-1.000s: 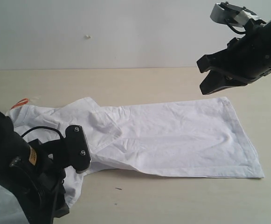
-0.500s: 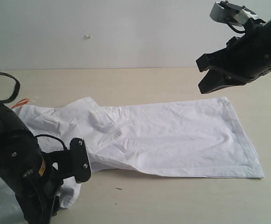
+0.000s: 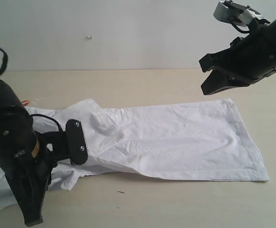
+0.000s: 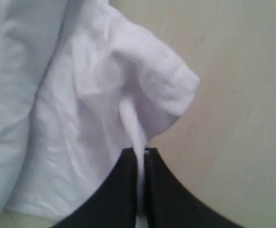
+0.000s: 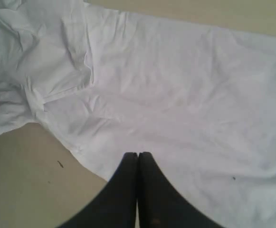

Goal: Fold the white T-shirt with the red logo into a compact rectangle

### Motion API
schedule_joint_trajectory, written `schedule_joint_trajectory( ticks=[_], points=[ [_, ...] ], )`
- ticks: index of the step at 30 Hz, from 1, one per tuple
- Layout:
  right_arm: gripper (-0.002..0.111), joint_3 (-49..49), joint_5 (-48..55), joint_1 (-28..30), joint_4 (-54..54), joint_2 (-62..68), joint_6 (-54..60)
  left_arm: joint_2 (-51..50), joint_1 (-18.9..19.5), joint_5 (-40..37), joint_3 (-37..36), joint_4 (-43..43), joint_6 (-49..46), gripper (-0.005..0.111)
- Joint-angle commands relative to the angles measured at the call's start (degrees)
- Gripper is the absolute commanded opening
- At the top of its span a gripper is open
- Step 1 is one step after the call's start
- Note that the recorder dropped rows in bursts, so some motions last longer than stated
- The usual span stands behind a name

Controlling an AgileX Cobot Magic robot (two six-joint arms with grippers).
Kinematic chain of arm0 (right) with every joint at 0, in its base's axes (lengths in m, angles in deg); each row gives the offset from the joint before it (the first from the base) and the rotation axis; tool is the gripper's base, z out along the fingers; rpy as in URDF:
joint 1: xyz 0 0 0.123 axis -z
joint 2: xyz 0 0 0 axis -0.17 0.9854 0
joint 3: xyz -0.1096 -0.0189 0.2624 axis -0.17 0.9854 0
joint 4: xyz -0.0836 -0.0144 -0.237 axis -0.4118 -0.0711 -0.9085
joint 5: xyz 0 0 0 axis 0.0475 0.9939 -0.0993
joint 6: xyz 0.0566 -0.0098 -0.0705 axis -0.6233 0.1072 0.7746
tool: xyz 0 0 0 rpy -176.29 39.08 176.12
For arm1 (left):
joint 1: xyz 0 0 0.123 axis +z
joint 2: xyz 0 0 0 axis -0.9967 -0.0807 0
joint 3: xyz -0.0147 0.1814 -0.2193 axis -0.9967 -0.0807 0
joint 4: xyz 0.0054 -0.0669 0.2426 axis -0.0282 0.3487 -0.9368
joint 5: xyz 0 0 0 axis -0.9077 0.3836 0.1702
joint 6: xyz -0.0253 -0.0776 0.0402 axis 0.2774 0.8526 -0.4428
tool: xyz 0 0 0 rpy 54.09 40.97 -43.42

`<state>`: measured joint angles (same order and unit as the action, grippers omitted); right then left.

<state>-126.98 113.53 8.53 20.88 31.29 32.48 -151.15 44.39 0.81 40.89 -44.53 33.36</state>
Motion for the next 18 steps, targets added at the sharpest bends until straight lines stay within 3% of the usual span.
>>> schedule_joint_trajectory(
  ticks=[1, 3, 8, 12, 14, 15, 18],
  points=[
    [0.0, -0.31, 0.15, -0.12, 0.53, -0.57, 0.88, 4.86, -0.27, -0.19, 3.24, -8.33, -1.01, 0.0],
    [0.0, -0.31, 0.05, -0.12, 0.53, -0.57, 0.96, 5.14, -0.27, 1.5, 4.86, -16.66, -1.73, 0.0],
    [0.0, -0.31, -0.17, -0.12, 0.53, -0.57, 1.55, 2.66, 0.41, 22.44, 5.28, -42.18, -1.39, 0.0],
    [0.0, -0.31, -0.38, -0.12, 0.53, -0.57, 1.7, -1.17, 2.93, 30.3, 5.28, -41.26, -1.23, 0.001],
    [0.0, -0.31, -0.38, -0.12, 0.53, -0.57, 1.7, -3.52, 3.92, 30.8, 5.28, -39.72, -1.23, 0.009],
    [0.0, -0.31, -0.38, -0.12, 0.53, -0.57, 1.7, -5.26, 5.07, 30.8, 5.28, -39.58, -1.23, 0.024],
    [0.0, -0.31, -0.61, -0.12, 0.53, -0.57, 1.7, -6.99, 6.89, 31.3, 5.28, -39.58, -1.23, 0.045]
  ],
)
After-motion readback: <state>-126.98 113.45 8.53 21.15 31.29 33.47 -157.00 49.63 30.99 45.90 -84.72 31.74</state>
